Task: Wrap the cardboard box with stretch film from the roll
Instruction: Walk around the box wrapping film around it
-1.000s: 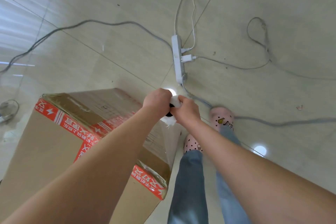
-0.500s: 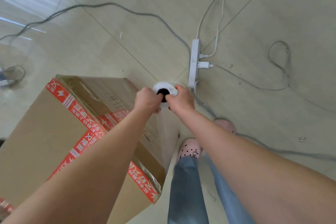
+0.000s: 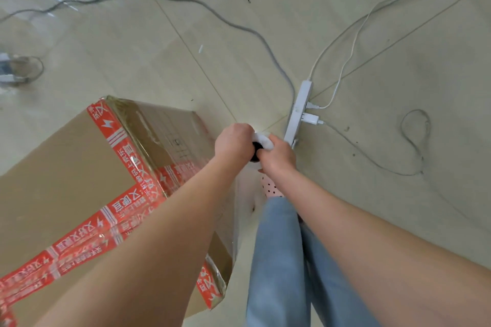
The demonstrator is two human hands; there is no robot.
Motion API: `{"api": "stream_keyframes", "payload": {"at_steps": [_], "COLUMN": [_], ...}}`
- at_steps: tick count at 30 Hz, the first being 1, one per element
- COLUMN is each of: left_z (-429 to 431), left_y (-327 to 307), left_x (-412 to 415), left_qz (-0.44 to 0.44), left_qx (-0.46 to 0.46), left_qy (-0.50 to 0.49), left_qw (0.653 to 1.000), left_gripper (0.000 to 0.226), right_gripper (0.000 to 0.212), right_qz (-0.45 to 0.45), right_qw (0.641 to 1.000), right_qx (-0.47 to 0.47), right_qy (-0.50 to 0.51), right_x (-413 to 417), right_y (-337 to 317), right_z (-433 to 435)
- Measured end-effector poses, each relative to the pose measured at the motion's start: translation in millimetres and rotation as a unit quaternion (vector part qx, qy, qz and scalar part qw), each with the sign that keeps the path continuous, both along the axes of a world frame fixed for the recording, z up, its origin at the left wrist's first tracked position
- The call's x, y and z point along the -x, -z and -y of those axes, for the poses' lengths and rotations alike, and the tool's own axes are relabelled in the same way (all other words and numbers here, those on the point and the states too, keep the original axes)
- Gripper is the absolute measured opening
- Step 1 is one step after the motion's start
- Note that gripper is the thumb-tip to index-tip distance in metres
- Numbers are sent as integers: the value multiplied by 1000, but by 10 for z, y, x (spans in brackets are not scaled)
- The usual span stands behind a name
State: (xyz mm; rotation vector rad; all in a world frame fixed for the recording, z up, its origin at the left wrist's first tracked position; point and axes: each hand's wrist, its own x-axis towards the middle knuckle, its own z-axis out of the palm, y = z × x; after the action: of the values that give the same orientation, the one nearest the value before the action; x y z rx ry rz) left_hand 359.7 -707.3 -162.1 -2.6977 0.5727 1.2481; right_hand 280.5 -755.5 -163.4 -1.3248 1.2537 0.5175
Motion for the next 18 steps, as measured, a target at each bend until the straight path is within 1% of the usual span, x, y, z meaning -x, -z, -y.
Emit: {"api": "stream_keyframes", "payload": {"at_steps": [2,4,5,6,9,11,12,13,14,16,17,18], "left_z": [-37,-78,-113,-152,-272,-348,-380,-405,-424,-426,-417,-398], "left_y": [4,4,0,1,3,-15,-11,-6,7,21,15,7], "left_x": [-62,-150,-194,-245,-397,-477,-509,-535,-554,-618,-667,-728], "left_qz": [-4,-5,-4,-3,1,-6,-12,-17,-21,-15,-10,-7], "left_qx": [7,22,27,31,46,44,40,37,37,51,62,69], "left_qy": [-47,-104,-135,-169,-283,-338,-350,-348,-330,-250,-206,-167], "left_qw": [999,994,990,985,958,940,936,936,943,967,976,984], "left_gripper": [16,10,7,8,15,19,21,22,22,16,16,23], "right_gripper": [16,16,20,29,52,60,59,52,41,24,20,19], "right_qz": [9,16,18,18,23,16,4,-7,-16,-17,-17,-15], "right_qw": [1000,999,999,999,1000,1000,1000,1000,1000,1000,999,999], "right_qx": [9,21,22,20,18,8,-3,-17,-24,-13,-4,4], "right_qy": [-19,-33,-35,-28,-2,-9,-11,-8,-4,-13,-28,-44], "right_x": [-83,-194,-249,-310,-509,-638,-700,-757,-800,-864,-894,-922], "right_y": [-30,-63,-78,-85,-104,-101,-90,-91,-91,-78,-71,-63], "right_z": [48,92,95,88,46,-4,-30,-54,-83,-118,-123,-122]}}
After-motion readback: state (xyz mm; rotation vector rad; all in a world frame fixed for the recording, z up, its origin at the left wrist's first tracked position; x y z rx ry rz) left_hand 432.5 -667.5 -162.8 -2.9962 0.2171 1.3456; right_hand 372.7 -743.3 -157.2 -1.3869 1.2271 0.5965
